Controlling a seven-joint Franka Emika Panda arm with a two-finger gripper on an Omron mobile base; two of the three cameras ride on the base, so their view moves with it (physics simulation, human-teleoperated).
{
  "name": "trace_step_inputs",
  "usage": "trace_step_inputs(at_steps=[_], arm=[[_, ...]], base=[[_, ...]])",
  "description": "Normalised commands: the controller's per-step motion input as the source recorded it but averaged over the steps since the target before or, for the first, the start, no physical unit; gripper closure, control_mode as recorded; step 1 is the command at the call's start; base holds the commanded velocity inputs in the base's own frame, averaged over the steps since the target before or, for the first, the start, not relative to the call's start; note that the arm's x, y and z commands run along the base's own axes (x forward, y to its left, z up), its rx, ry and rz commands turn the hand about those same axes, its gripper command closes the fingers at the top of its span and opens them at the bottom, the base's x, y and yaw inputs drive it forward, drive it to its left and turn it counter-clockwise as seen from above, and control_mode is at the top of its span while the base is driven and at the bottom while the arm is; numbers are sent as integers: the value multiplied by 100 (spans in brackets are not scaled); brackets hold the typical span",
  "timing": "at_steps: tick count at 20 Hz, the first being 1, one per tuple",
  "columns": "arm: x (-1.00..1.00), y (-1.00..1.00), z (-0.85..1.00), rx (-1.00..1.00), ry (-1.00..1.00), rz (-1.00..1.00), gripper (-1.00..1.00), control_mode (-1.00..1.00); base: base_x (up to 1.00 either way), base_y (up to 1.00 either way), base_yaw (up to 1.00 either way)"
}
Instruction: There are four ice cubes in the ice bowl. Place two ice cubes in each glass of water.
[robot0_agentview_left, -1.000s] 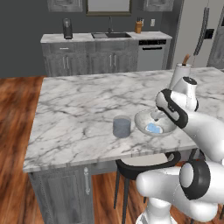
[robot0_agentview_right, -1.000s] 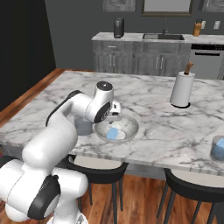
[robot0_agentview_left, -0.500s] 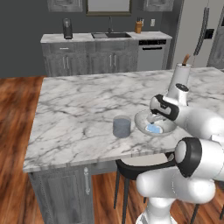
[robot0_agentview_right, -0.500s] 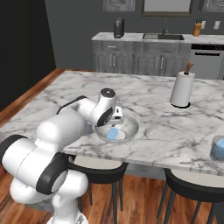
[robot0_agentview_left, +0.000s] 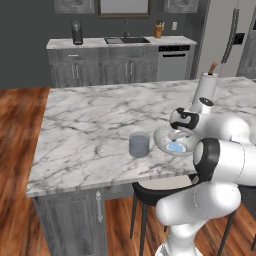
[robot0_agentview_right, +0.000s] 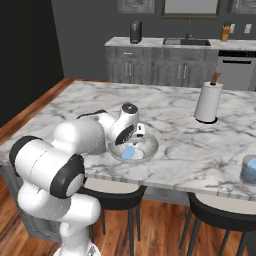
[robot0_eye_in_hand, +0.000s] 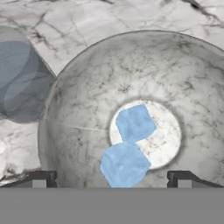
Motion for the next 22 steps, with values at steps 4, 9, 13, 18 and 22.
trace_step_inputs(at_steps=[4, 9, 13, 18, 22], arm=[[20, -6, -26, 0, 0, 0, -100, -100], [6, 0, -27, -2, 0, 0, -100, -100], [1, 0, -28, -3, 0, 0, -100, -100], [14, 0, -26, -3, 0, 0, -100, -100], [27, 0, -19, -2, 0, 0, -100, -100]], base=[[0, 0, 0], [0, 0, 0], [0, 0, 0], [0, 0, 0], [0, 0, 0]])
